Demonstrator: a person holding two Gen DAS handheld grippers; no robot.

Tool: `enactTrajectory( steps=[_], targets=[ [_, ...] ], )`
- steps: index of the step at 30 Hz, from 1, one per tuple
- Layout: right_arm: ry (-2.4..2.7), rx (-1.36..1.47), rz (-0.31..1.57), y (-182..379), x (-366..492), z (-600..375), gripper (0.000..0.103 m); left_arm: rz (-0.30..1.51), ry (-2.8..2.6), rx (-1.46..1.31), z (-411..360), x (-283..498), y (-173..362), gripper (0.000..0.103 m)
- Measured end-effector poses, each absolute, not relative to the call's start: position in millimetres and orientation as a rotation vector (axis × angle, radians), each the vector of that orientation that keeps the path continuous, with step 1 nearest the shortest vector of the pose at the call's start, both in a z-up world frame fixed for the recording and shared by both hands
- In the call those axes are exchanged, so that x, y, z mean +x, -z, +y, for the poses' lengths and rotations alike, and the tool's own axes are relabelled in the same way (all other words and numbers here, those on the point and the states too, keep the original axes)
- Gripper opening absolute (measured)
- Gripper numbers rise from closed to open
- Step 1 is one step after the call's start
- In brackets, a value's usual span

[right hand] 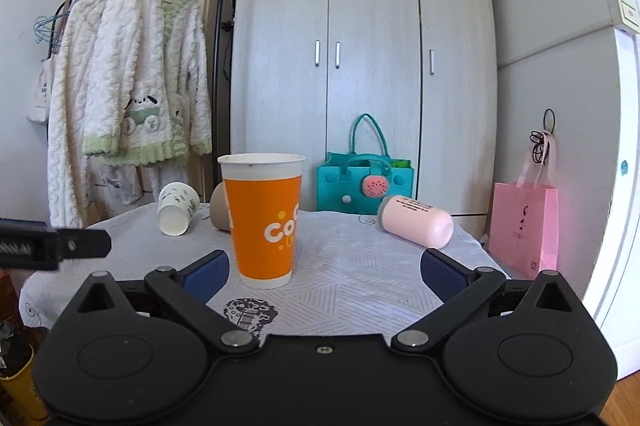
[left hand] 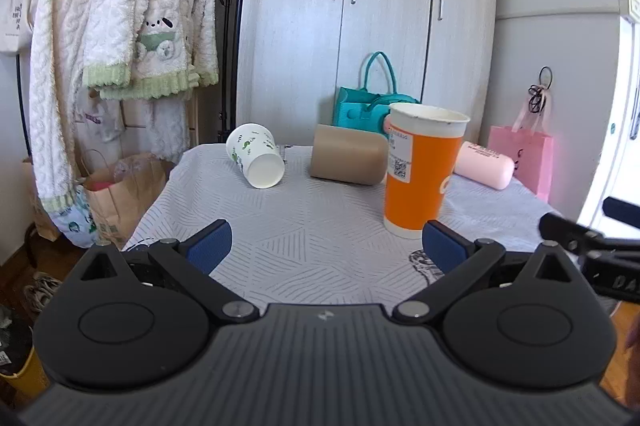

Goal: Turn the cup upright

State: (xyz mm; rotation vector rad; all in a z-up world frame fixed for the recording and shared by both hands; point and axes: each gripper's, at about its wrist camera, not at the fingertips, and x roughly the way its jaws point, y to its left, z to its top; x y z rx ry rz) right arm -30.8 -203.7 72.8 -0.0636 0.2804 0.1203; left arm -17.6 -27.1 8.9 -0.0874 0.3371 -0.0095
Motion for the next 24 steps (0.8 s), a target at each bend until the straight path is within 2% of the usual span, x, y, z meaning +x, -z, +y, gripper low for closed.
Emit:
enactTrajectory(
  steps=[24],
  targets=[
    [-0.063, -0.063, 0.278, -76, -37, -202, 0.103, 0.332, -0.048, -0.056, -33, -13, -3, 0.103]
  ],
)
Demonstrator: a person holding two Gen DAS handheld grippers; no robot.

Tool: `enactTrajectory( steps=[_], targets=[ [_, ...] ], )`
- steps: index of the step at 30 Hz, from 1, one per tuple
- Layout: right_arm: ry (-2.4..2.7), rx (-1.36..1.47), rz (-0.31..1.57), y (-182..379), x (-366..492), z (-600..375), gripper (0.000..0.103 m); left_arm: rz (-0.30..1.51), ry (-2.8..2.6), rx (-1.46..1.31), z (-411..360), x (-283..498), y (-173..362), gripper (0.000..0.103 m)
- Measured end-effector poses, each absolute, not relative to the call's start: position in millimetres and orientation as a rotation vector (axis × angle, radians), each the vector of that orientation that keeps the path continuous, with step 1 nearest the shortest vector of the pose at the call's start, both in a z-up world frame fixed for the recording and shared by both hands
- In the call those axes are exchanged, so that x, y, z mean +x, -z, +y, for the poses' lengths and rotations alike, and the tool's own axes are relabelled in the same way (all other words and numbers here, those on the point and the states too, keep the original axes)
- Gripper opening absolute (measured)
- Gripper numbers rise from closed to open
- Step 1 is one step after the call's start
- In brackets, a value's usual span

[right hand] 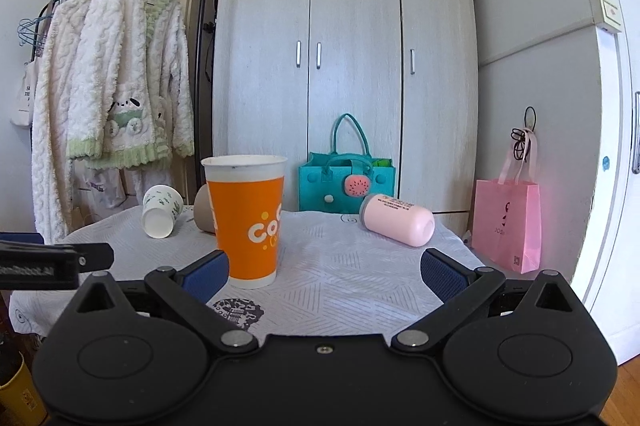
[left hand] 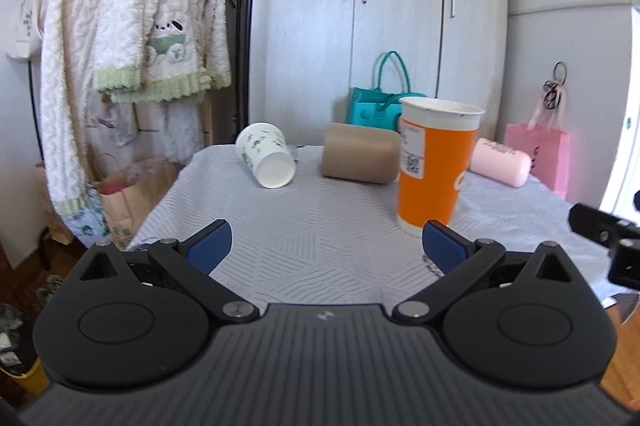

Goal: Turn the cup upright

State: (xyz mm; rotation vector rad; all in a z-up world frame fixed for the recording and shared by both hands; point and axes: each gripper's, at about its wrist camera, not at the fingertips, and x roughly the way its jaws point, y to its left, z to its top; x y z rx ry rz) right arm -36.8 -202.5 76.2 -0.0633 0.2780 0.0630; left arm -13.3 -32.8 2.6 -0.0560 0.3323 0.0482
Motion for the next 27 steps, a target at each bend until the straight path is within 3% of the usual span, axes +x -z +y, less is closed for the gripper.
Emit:
enactTrajectory(
  steps=[27],
  targets=[
    [-0.047, -0.059, 0.326, -73.4, -36.2, -201.6, 0.103, 0.298, -0.044, -0.047, -28.2, -18.7, -4.9, 0.103]
  ],
)
